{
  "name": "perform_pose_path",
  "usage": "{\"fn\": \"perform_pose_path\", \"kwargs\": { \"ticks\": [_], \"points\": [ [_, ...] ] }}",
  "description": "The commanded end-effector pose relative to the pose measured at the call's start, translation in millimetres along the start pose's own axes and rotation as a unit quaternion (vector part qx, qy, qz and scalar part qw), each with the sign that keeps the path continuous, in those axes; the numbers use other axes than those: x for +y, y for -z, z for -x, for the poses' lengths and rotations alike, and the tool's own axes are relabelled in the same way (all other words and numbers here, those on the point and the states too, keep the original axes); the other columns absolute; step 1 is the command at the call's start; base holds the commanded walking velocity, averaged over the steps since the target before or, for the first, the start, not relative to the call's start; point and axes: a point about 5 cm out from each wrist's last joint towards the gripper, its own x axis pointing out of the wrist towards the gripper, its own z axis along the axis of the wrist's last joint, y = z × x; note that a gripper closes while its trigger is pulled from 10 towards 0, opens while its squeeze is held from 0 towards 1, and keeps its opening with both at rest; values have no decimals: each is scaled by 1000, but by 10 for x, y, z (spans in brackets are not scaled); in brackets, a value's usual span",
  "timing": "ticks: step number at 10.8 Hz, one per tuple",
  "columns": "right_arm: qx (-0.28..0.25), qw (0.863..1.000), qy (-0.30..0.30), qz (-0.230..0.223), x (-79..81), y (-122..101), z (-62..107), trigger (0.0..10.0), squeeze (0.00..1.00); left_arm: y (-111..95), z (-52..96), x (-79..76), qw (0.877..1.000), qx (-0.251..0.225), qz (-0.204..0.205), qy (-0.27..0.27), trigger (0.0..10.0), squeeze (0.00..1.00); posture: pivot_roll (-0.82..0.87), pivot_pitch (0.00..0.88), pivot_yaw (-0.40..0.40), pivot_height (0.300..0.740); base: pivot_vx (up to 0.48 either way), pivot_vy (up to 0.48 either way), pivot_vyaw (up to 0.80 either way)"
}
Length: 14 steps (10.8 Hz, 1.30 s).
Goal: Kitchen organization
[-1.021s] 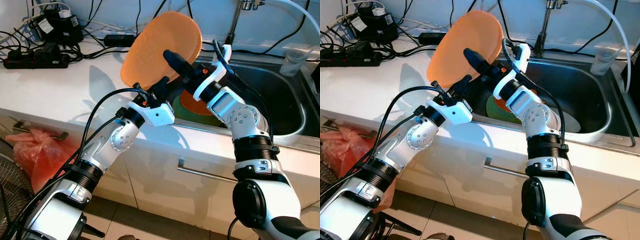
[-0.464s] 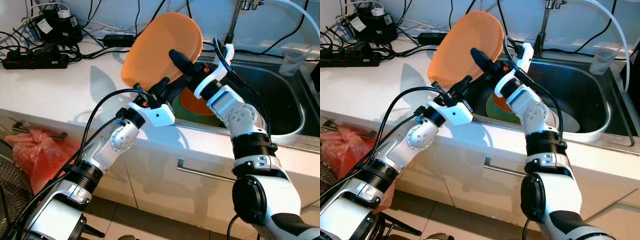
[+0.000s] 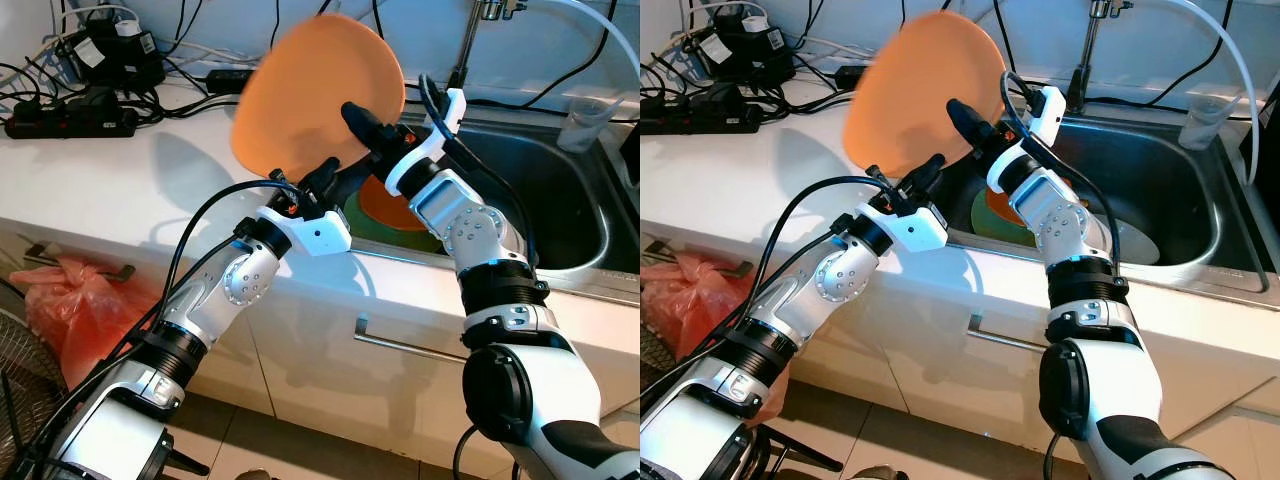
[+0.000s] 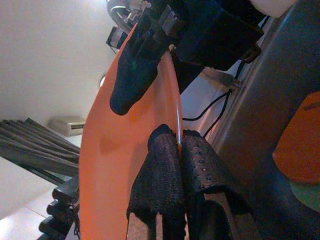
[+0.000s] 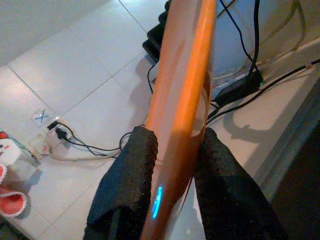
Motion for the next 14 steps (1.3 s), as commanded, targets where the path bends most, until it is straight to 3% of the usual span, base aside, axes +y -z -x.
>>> {"fn": "perform_pose_path", "kwargs": {
  "ticks": [1,7,8,9,12,13,14],
  "points": [
    [-33,999,0,16,31,-156,-18,0,0,-37,7,-15,1000,-12,-1,2,0,0,93,0,14,740,0,0,0],
    [-32,999,6,16,-10,-148,1,0,0,-43,4,-29,1000,-11,-5,3,0,0,89,0,15,740,0,0,0],
    [-31,999,6,16,-10,-144,2,706,0,-43,4,-25,1000,-12,-6,2,0,0,88,0,17,740,0,0,0],
    [-30,999,5,16,-13,-142,6,0,0,-49,0,-25,1000,-13,-7,2,0,0,87,0,17,740,0,0,0],
    [-32,999,-4,15,4,-149,14,0,0,-58,-10,-18,1000,-13,-9,0,0,0,86,0,19,740,0,0,0],
    [-29,999,0,18,-1,-143,10,10000,0,-53,-11,-15,1000,-12,-11,-1,7529,0,86,0,19,740,0,0,0],
    [-27,999,1,18,-6,-139,9,10000,0,-42,-13,-3,1000,-9,-12,-6,10000,0,86,0,18,740,0,0,0]
  ]
}}
